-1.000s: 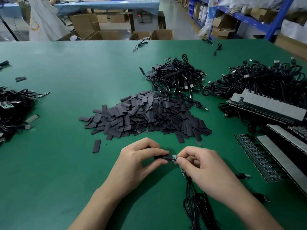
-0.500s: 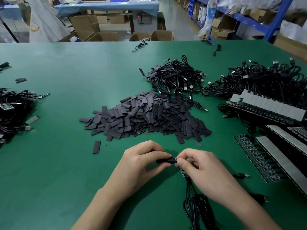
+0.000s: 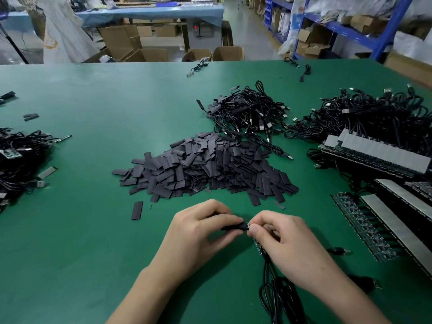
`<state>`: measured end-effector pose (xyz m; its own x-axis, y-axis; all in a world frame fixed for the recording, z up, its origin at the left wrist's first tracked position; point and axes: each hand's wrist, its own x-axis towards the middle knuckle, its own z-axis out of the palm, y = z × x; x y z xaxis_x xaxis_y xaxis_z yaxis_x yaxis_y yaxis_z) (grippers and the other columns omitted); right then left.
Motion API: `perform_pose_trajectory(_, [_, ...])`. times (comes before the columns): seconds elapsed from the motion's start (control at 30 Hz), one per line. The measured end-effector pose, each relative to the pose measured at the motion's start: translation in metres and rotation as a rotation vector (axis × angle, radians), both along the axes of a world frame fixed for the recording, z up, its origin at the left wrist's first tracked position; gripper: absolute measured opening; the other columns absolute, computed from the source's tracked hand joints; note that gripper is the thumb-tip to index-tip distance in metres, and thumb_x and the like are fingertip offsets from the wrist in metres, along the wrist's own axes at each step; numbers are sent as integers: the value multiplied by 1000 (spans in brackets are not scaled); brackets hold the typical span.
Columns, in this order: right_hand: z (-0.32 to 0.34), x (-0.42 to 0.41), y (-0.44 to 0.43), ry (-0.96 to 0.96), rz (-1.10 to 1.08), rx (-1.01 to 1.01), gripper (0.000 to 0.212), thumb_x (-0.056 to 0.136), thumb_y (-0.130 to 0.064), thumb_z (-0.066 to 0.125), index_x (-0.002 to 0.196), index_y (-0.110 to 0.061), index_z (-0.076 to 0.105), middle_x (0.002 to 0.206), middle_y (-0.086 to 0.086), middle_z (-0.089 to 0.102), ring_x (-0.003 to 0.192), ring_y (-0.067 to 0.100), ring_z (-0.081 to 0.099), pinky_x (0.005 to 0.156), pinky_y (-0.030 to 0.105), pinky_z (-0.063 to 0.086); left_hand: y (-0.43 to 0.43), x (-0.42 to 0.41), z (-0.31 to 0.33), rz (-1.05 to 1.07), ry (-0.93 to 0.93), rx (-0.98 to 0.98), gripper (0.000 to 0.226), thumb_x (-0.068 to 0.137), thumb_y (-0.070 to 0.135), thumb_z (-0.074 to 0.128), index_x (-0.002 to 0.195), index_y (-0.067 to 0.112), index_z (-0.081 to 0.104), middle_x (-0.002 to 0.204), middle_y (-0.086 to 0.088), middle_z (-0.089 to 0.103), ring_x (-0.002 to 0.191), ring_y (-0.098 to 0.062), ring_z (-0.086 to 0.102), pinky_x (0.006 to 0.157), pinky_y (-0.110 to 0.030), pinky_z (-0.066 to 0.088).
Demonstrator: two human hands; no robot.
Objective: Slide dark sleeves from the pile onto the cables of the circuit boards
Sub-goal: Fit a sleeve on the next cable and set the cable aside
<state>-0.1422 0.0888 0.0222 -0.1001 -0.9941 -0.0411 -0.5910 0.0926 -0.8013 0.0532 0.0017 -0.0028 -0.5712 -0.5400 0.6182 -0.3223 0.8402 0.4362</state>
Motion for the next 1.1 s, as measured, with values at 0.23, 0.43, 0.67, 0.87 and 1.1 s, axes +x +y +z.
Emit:
perform_pose_trajectory(0.23, [2,-2,1,-34,-1,-30,16,99,-35,61,84,-37,67,76,3,71,75,24,67,73,48,54,2,0,1,-5,51,50,12,92,26,80,100,18,80,95,6,66,81,-8,66,69,-29,56])
perform_pose_trajectory(0.43, [0,-1,0,-41,6,-19,18,99,-34,61,82,-35,67,77,6,71,77,28,68,74,51,54,3,-2,1,-9,5,33,13,91,25,80,101,17,80,96,5,66,80,-9,66,71,-28,56])
perform_pose_trajectory(0.67, [-1,-4,-2,-40,7,-22,16,98,-35,60,84,-42,67,73,5,68,73,28,64,69,46,52,3,-2,1,-3,-49,94,19,91,31,80,104,18,79,96,9,70,78,-8,68,71,-30,57])
perform_pose_trajectory(0.87, [-8,1,-1,-13,-13,-50,13,98,-39,58,86,-39,63,74,5,68,71,26,63,67,46,52,7,-4,2,68,-11,-40,12,90,28,81,95,17,80,90,7,71,72,-11,68,63,-31,57])
perform_pose_trajectory(1.1, [-8,1,-1,47,14,-110,19,100,-40,56,83,-35,61,70,1,59,51,8,43,54,26,36,8,-6,2,91,31,11,13,90,29,81,94,16,79,90,8,71,75,-7,69,65,-30,58])
